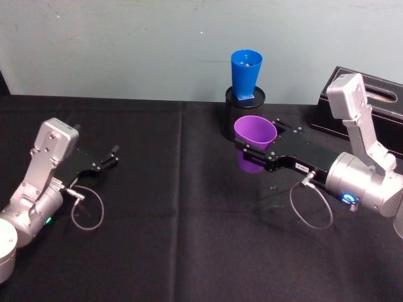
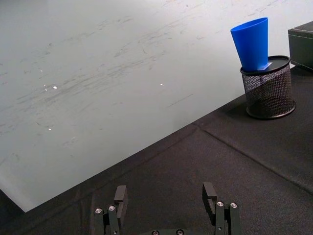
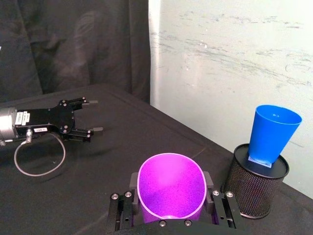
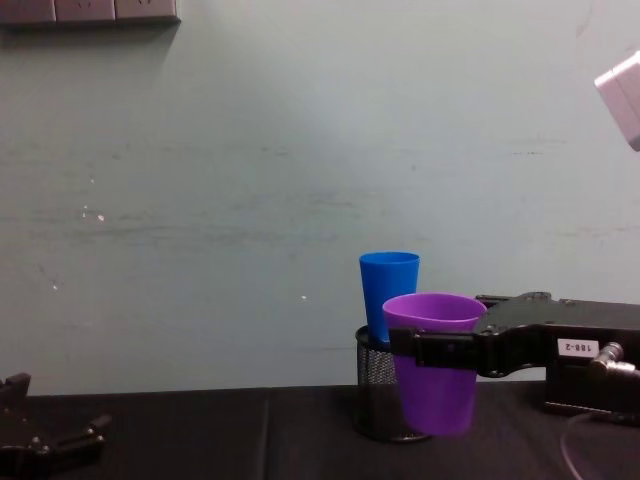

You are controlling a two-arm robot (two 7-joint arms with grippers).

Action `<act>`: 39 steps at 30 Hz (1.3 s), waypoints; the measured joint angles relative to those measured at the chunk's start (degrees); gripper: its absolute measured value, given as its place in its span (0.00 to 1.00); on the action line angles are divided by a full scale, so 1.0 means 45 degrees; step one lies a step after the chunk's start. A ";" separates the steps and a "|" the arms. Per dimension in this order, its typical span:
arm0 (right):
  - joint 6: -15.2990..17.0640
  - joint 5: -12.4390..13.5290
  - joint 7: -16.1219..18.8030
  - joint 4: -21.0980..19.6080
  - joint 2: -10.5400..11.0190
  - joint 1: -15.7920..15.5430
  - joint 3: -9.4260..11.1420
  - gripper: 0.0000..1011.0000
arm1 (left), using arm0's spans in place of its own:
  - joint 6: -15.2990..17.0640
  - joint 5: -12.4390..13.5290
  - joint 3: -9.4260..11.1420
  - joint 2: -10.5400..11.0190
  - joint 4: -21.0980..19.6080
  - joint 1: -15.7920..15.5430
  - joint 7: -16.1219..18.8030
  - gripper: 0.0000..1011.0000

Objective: Pick up one cup with a gripper and tap it against the other cup.

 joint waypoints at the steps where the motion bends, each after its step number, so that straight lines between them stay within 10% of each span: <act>1: -0.0001 0.0000 0.0000 0.0001 0.0000 -0.0001 0.0000 0.72 | 0.0000 0.0000 0.0000 0.0000 0.0000 0.0000 0.0000 0.99; 39: -0.0009 0.0000 0.0000 0.0003 0.0000 -0.0001 0.0000 0.72 | 0.0000 0.0000 0.0000 0.0000 0.0000 0.0000 0.0000 0.99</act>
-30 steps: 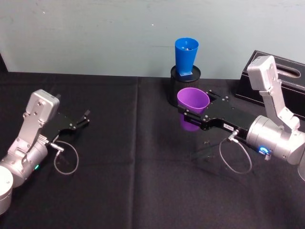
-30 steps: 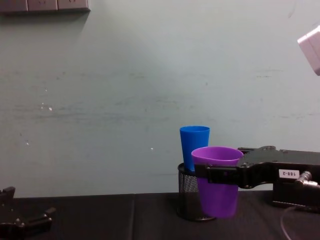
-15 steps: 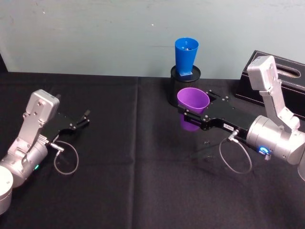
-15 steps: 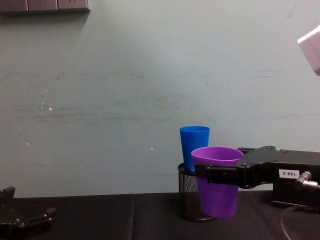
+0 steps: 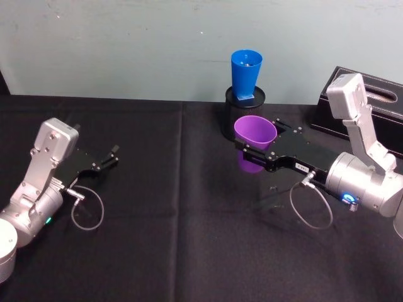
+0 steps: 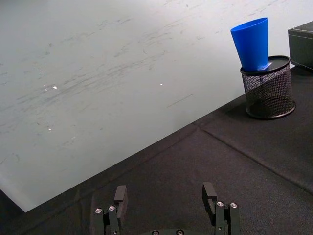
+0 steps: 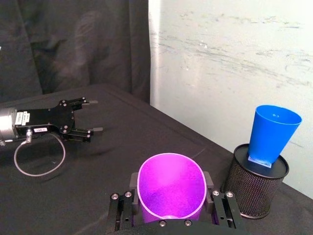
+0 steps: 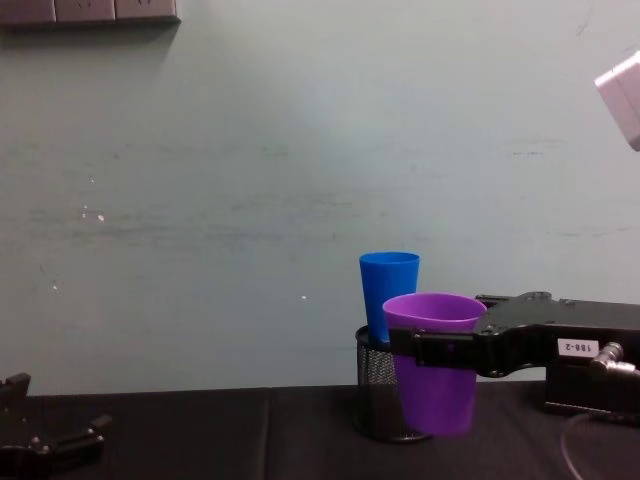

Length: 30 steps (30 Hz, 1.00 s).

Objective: Pick up one cup with a gripper and tap it against the other cup.

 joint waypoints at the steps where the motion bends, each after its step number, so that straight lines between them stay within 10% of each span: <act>1: 0.0001 0.0000 0.0000 0.0000 0.0000 0.0000 0.0000 0.72 | 0.0000 0.0000 0.0000 0.0000 0.0000 0.0000 0.0000 0.99; 30: 0.0001 0.0000 0.0000 0.0000 0.0000 0.0000 0.0000 0.72 | 0.0000 0.0000 -0.0001 0.0000 0.0000 0.0000 0.0000 0.99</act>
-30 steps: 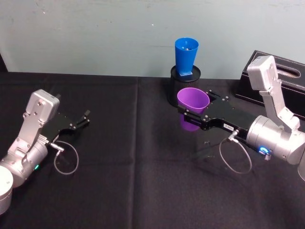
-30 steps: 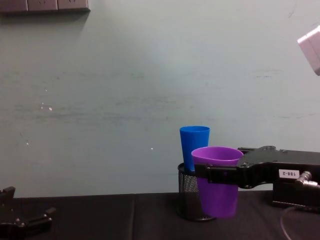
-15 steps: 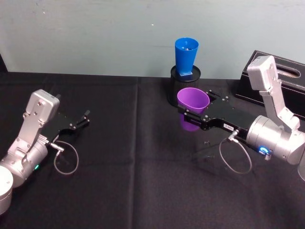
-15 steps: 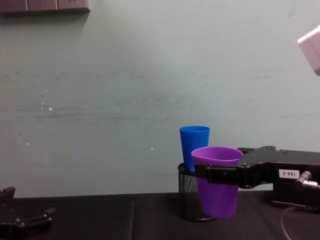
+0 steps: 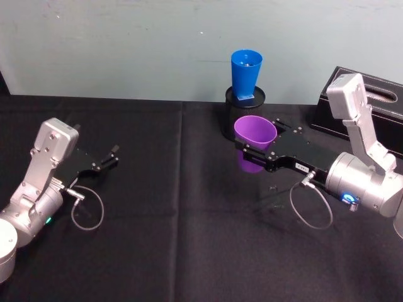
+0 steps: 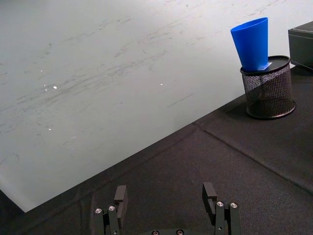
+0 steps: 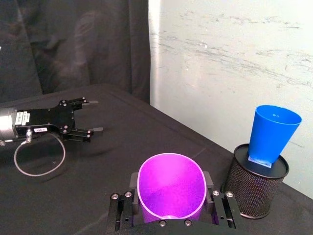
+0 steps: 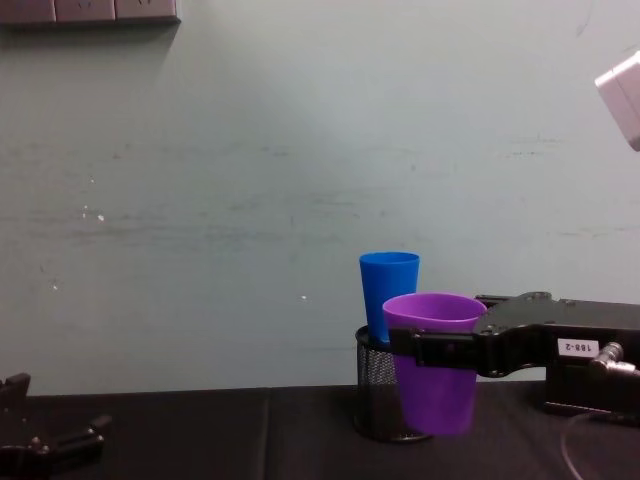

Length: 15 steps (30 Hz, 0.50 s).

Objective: Pick up one cup with a gripper and tap it against the other cup.

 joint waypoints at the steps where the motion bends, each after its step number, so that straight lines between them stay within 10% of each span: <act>1: 0.0000 0.0000 0.0000 -0.0001 0.0000 0.0000 0.0000 0.72 | 0.0000 0.0000 0.0001 0.0000 0.0000 0.0000 0.0000 0.99; 15: 0.0000 0.0000 -0.0001 -0.0001 0.0000 0.0000 0.0000 0.72 | 0.0000 0.0000 0.0000 0.0000 0.0000 0.0001 0.0000 0.99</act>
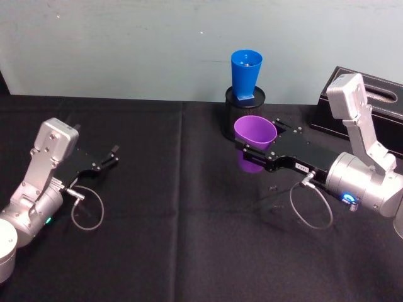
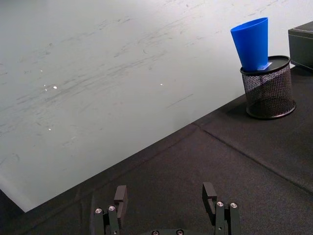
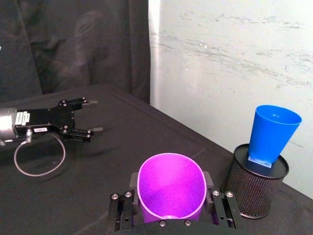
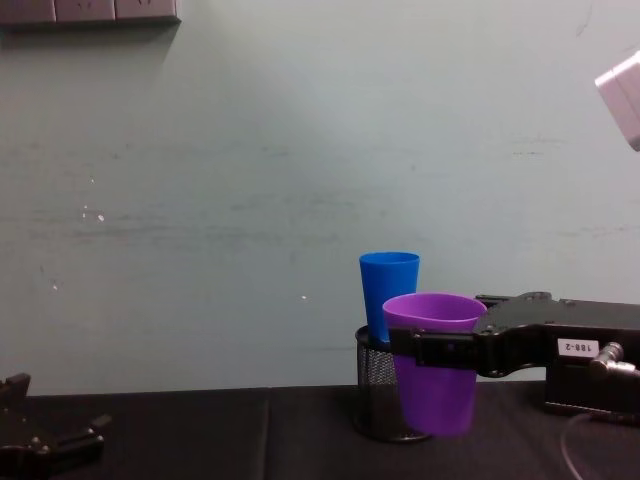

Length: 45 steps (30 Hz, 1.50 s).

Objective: Pick up one cup with a gripper and tap it against the other cup.

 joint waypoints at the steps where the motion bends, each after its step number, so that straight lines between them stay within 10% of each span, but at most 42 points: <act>1: 0.0000 0.0000 0.0000 0.0000 0.0000 0.0000 0.0000 0.72 | 0.0000 0.0000 -0.0001 0.0000 0.0000 0.0000 0.0000 0.99; 45: 0.0009 0.0093 -0.0042 0.0600 -0.0179 0.0490 0.0015 0.72 | 0.0000 0.0001 0.0000 0.0000 0.0000 0.0000 0.0000 0.99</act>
